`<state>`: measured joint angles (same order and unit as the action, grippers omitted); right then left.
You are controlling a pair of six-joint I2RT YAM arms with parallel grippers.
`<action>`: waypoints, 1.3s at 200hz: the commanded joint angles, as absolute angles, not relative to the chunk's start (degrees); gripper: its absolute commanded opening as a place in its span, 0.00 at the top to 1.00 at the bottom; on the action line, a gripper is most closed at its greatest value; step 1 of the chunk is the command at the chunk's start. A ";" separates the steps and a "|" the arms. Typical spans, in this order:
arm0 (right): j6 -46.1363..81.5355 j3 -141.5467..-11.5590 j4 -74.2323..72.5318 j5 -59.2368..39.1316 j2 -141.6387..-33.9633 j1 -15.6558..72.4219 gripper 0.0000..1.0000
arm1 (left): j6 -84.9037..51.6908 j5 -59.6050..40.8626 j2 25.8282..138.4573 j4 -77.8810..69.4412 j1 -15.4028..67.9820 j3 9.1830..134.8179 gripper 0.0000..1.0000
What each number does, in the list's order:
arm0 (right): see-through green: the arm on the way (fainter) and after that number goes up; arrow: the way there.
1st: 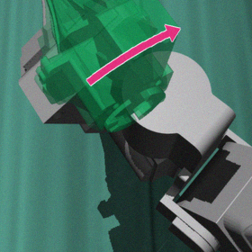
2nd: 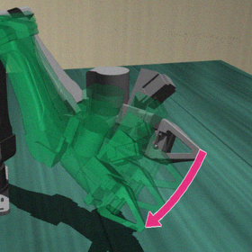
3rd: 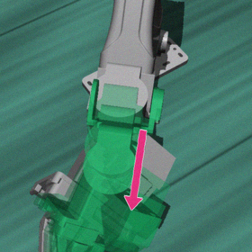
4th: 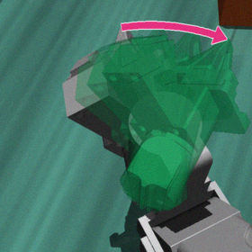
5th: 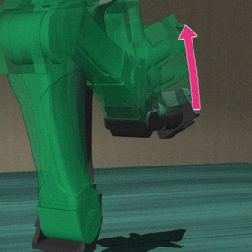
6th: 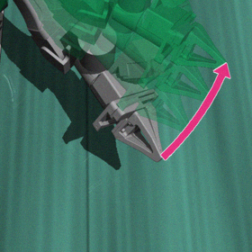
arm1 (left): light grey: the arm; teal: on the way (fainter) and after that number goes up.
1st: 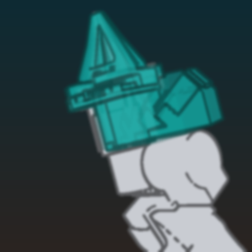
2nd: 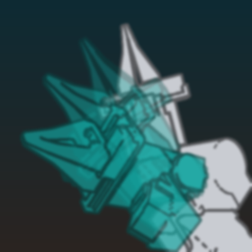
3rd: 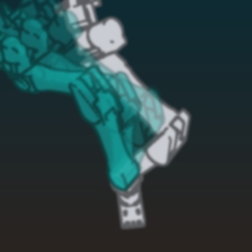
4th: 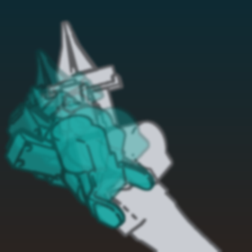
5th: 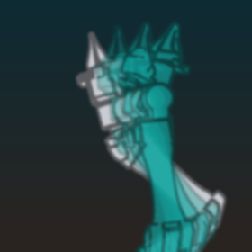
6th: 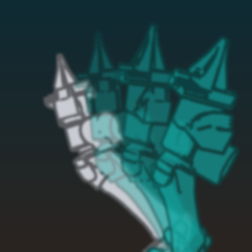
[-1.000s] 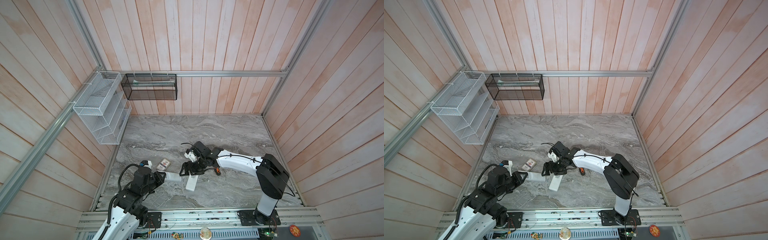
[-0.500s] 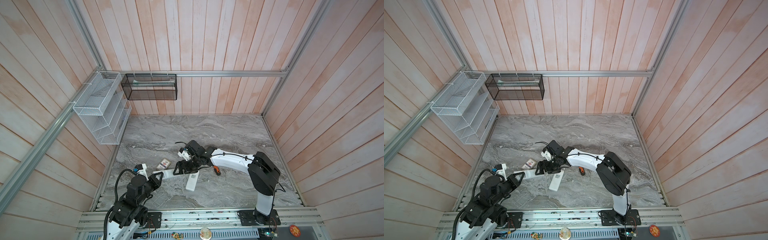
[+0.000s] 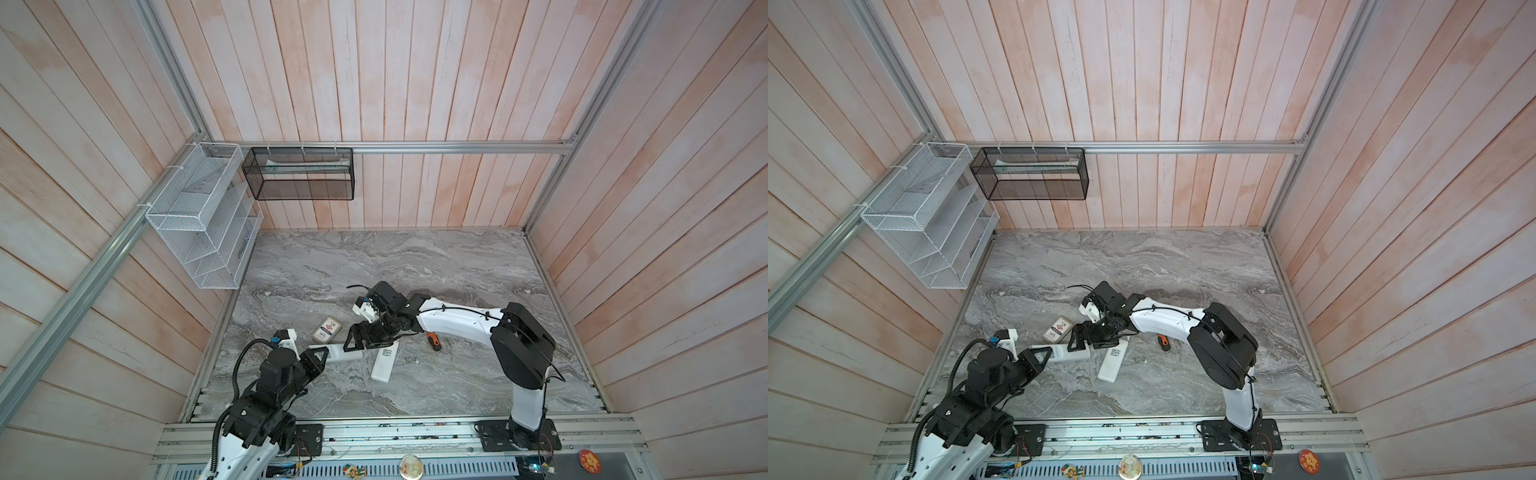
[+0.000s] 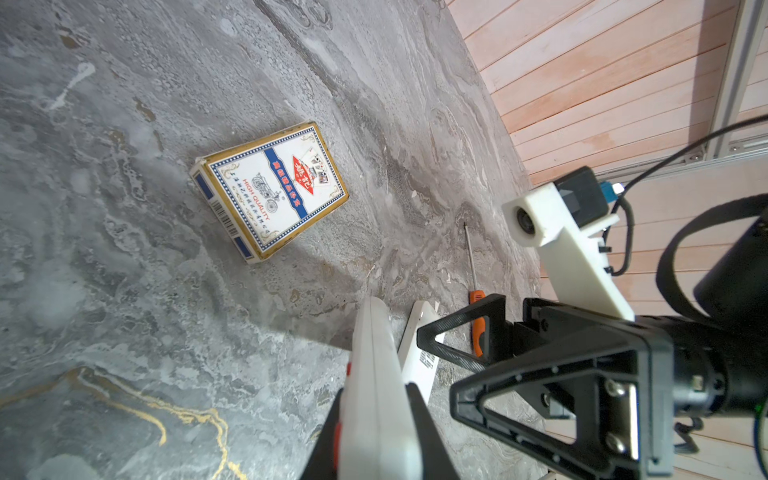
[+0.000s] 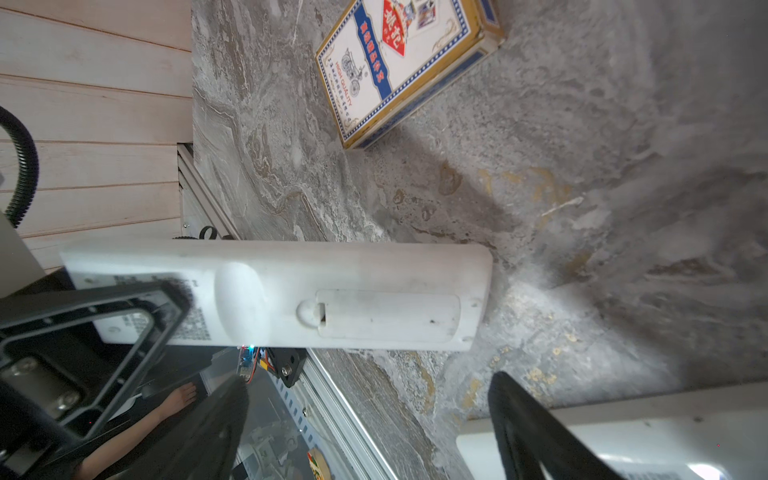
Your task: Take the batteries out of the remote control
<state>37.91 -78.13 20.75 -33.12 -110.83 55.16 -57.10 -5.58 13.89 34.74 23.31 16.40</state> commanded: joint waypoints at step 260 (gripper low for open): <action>38.13 -79.88 18.40 -36.63 -118.45 55.72 0.10 | -61.17 -5.62 14.27 34.28 23.38 14.41 1.00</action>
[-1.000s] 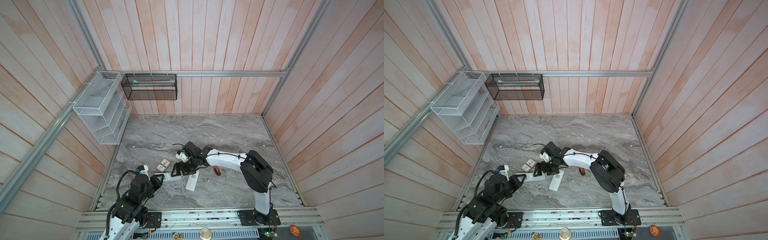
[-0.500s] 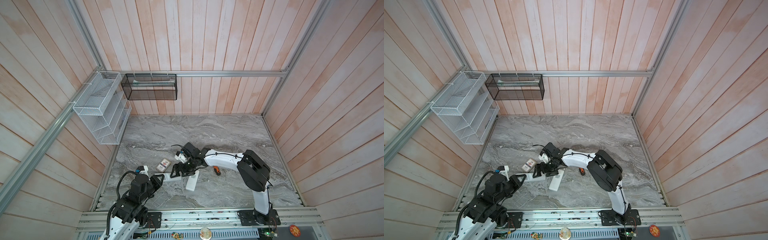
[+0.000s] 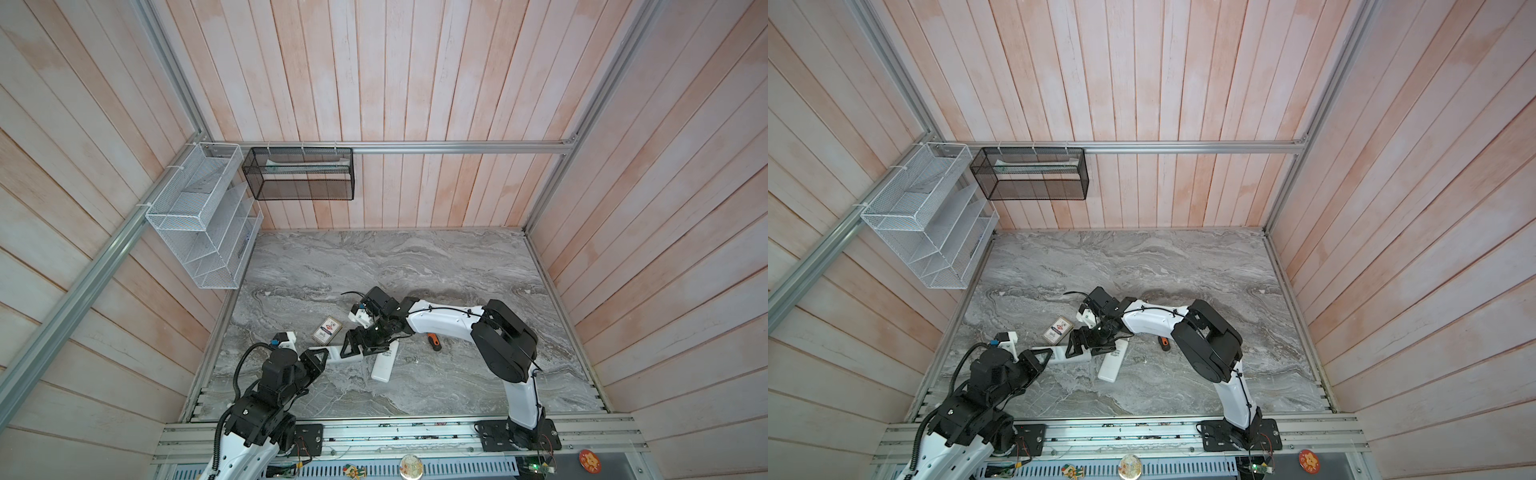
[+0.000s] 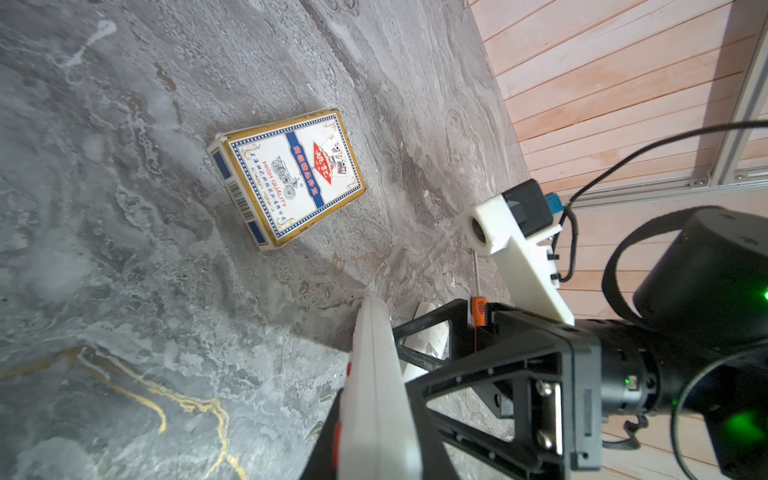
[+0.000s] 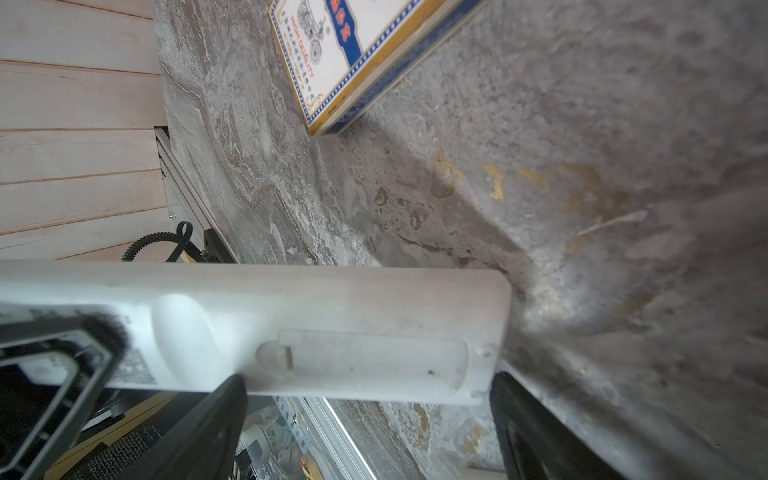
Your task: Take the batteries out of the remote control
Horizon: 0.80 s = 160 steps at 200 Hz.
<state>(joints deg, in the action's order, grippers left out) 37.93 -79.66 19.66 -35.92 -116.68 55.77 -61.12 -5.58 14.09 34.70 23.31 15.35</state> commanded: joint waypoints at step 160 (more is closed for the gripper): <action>41.14 -79.76 17.23 -37.95 -120.27 55.19 0.13 | -61.61 -5.98 13.99 34.28 23.37 14.27 1.00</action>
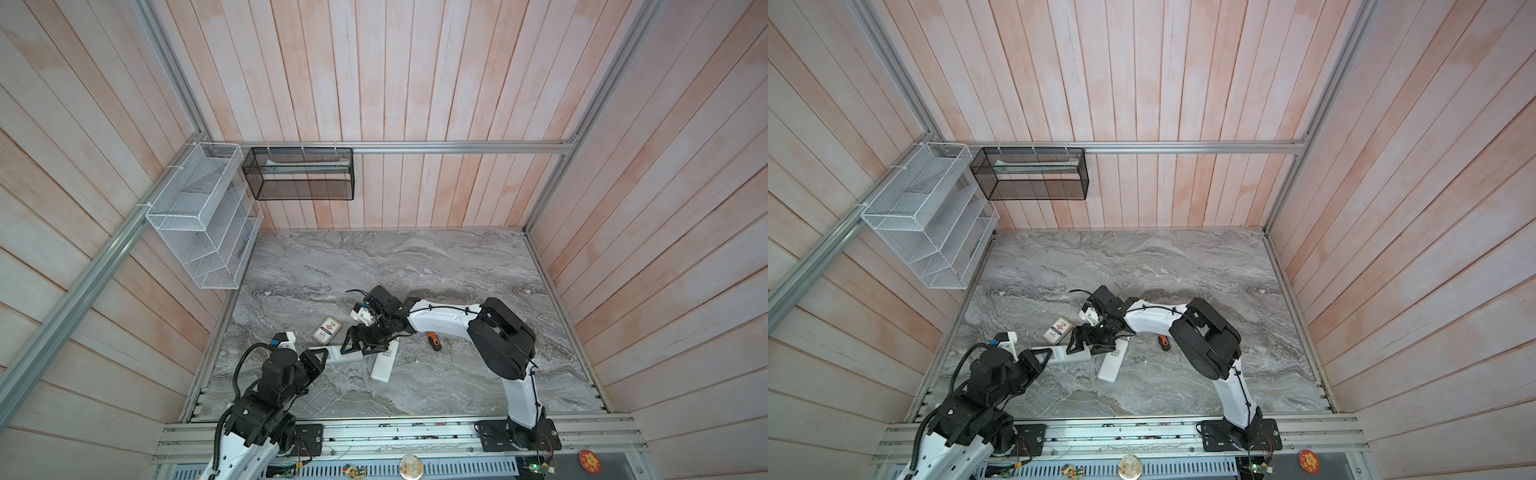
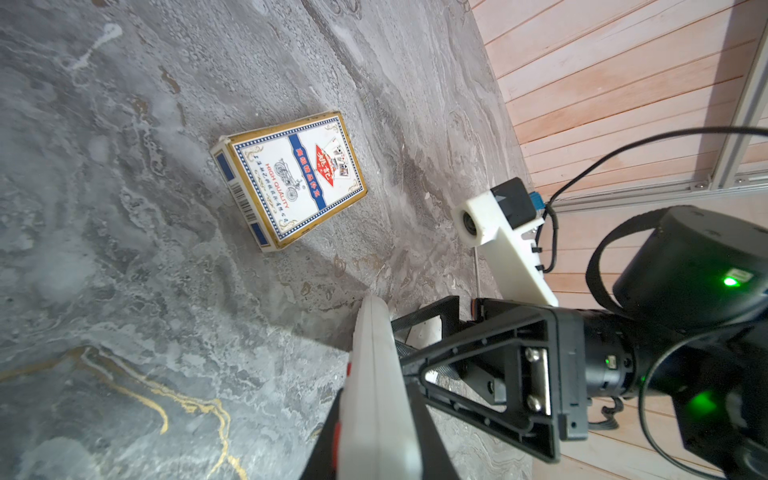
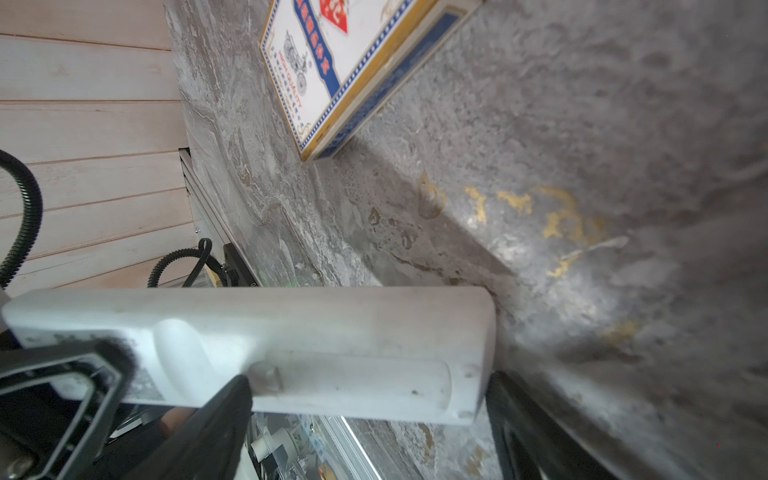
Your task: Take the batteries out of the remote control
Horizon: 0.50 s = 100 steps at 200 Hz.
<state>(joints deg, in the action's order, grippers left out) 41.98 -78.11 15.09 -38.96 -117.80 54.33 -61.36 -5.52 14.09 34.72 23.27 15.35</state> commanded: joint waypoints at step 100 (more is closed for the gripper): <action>34.92 -89.35 31.69 -25.46 -123.34 57.01 0.10 | -61.10 -5.89 14.76 33.91 23.38 15.02 1.00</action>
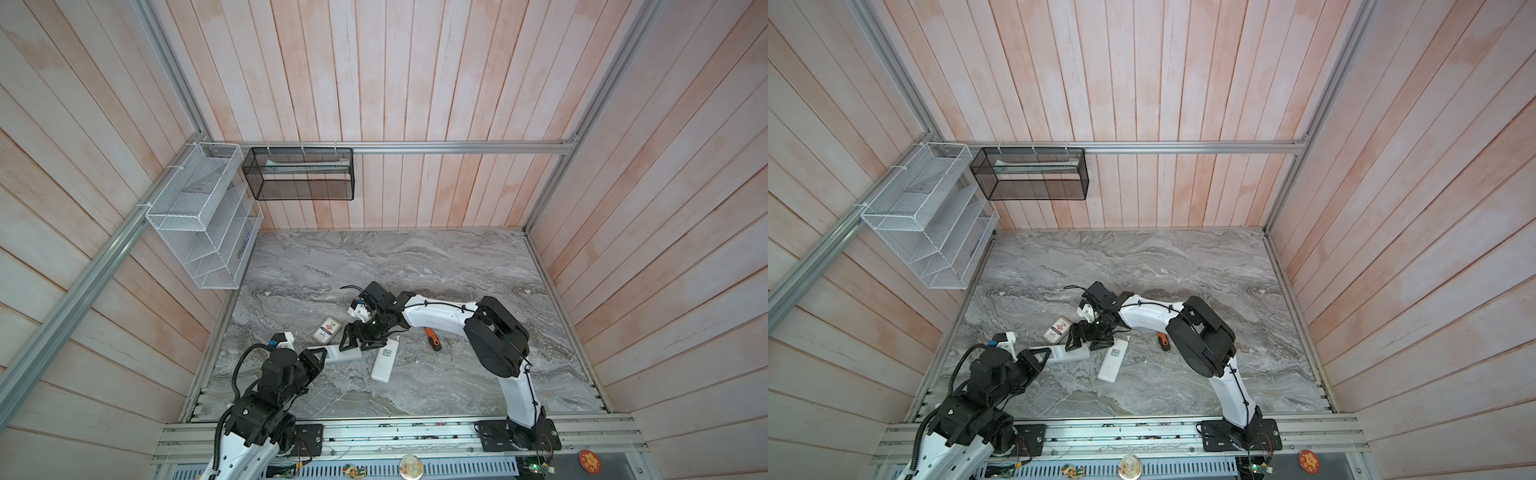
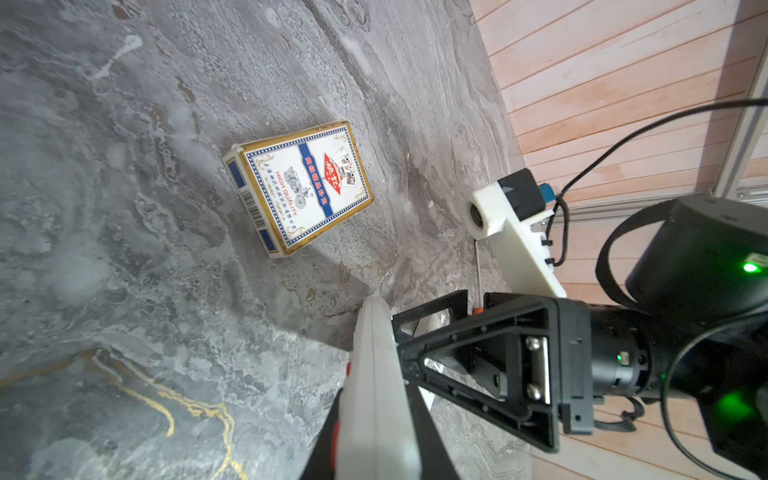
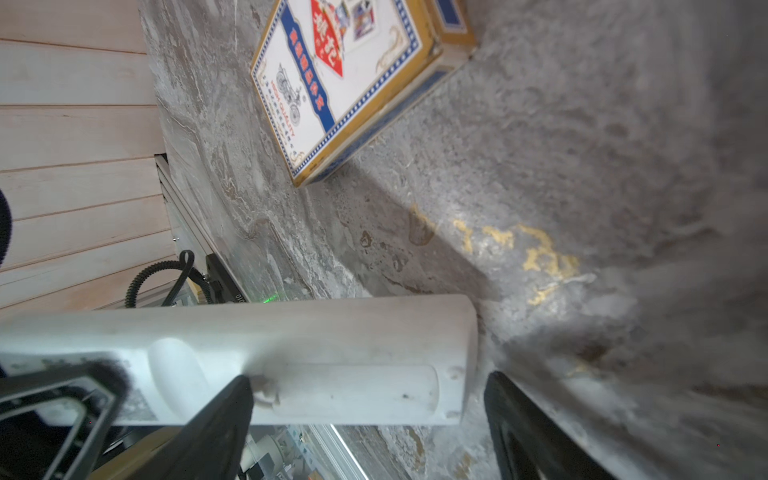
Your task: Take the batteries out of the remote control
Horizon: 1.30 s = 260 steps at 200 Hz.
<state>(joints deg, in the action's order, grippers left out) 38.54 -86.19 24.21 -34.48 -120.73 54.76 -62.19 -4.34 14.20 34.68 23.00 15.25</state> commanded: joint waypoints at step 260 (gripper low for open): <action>32.28 -87.71 44.37 -5.18 -111.72 54.08 0.08 | -58.45 -2.46 19.97 39.03 23.33 20.39 1.00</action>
<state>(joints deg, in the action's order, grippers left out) 32.77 -89.71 38.57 -10.55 -113.30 55.86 -60.14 -4.45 19.92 35.77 23.40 19.00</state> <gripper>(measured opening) 0.915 0.200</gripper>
